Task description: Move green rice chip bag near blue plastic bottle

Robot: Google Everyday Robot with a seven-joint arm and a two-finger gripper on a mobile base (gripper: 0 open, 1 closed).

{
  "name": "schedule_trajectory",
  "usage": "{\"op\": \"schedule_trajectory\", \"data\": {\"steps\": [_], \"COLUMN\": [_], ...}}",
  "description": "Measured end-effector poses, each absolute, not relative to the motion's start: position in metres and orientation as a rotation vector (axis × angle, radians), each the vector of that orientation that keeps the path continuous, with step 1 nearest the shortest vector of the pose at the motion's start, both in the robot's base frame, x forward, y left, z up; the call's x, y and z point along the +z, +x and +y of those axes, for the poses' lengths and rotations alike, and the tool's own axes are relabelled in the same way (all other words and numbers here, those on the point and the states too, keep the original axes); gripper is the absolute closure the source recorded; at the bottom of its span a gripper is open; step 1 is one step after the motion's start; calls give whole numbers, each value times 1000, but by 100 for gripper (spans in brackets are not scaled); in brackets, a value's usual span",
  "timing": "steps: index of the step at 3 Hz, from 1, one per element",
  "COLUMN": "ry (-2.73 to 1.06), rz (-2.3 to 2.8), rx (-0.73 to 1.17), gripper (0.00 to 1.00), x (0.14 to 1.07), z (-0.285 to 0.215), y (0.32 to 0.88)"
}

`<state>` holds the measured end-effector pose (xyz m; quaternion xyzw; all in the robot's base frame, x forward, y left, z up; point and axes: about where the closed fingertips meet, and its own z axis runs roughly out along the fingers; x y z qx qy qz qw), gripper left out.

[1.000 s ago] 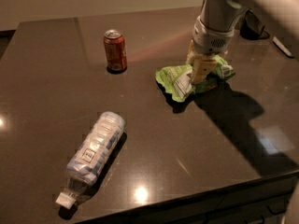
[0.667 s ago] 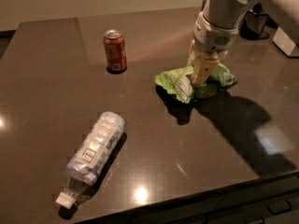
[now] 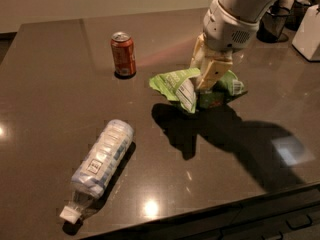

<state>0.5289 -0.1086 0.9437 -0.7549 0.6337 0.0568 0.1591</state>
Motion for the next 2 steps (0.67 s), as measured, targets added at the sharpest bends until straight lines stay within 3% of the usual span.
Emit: {"op": "schedule_trajectory", "data": {"steps": [2], "ry": [-2159], "rz": [1754], "rx": [276], "gripper": [100], "x": [944], "z": [-79], "y": [489]}}
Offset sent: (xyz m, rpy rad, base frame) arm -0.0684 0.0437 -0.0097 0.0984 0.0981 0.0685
